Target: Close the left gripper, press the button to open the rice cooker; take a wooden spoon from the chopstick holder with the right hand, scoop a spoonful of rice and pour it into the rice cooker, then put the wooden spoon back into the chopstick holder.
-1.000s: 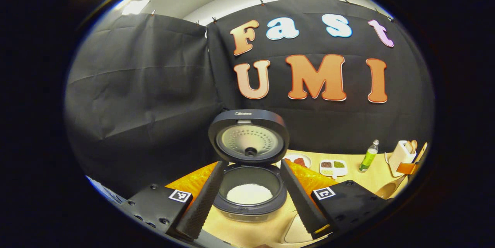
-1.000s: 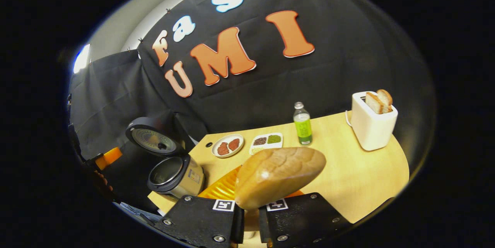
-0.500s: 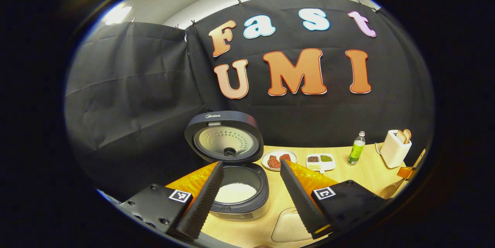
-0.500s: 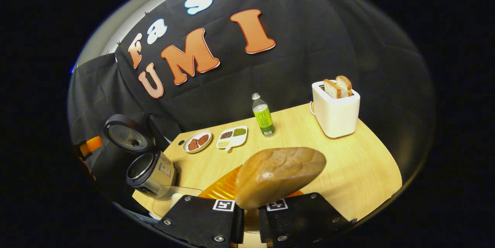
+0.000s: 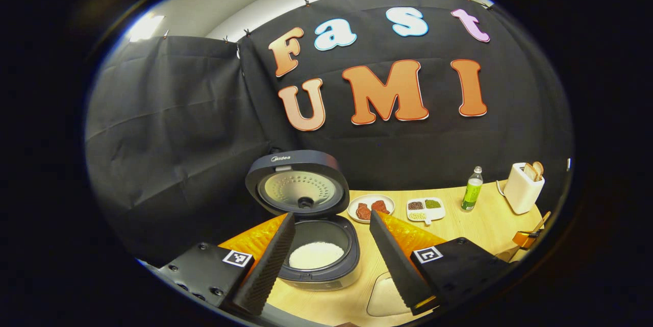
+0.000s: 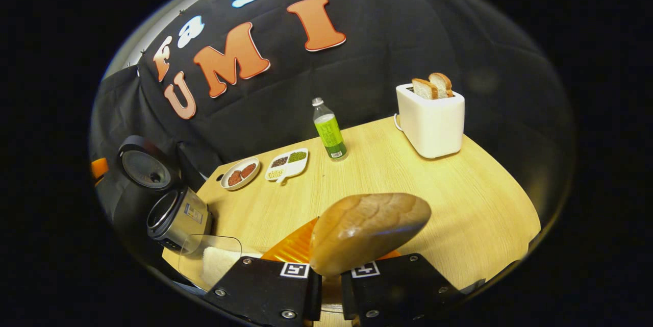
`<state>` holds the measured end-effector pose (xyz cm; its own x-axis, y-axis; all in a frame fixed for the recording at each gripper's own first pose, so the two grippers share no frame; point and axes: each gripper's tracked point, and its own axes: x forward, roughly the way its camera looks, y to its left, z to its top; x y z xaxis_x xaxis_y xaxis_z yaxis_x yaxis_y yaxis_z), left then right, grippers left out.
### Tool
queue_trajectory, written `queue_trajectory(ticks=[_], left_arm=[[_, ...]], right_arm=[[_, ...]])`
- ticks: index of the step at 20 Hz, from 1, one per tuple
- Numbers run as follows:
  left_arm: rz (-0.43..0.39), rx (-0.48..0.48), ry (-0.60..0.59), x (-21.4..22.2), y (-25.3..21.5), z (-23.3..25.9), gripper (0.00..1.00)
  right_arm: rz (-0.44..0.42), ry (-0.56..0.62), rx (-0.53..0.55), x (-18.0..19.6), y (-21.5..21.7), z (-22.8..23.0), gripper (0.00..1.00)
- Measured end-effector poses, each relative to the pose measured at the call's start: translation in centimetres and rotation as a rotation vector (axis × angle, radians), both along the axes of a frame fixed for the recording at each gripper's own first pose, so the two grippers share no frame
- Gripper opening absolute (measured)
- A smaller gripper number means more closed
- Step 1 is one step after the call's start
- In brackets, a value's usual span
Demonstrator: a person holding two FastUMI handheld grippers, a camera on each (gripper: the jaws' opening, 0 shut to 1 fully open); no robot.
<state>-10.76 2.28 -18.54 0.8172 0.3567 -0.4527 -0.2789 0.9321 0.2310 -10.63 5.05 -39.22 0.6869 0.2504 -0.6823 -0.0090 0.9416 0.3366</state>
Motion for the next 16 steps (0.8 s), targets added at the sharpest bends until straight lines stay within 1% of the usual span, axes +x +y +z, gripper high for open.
queue_trajectory(ticks=[3,5,6,7,10,11,14,16], left_arm=[[-0.031,-0.018,0.01,1.5,-0.7,-0.6,1.0],[-0.052,-0.022,0.012,2.3,-0.9,-0.6,0.99],[-0.062,-0.021,0.012,2.7,-0.8,-0.7,1.0],[-0.072,-0.022,0.009,3.3,-0.6,-0.7,1.0],[-0.097,-0.035,-0.005,5.0,-0.2,-0.5,0.99],[-0.103,-0.032,-0.015,5.7,0.2,-0.3,1.0],[-0.11,-0.023,-0.054,7.5,1.7,0.8,0.99],[-0.095,-0.014,-0.089,8.9,3.5,1.8,0.99]], right_arm=[[-0.02,0.035,-0.004,-0.6,0.1,-1.3,0.1],[-0.032,0.052,-0.004,-0.9,0.1,-1.7,0.11],[-0.038,0.06,-0.007,-1.1,0.0,-1.9,0.16],[-0.047,0.07,-0.013,-1.2,-0.1,-2.2,0.11],[-0.073,0.098,-0.023,-1.9,-0.4,-2.6,0.12],[-0.082,0.104,-0.024,-2.1,-0.6,-2.6,0.12],[-0.107,0.126,-0.036,-2.3,-1.1,-2.4,0.13],[-0.113,0.15,0.004,-2.5,-0.7,-1.7,0.13]])
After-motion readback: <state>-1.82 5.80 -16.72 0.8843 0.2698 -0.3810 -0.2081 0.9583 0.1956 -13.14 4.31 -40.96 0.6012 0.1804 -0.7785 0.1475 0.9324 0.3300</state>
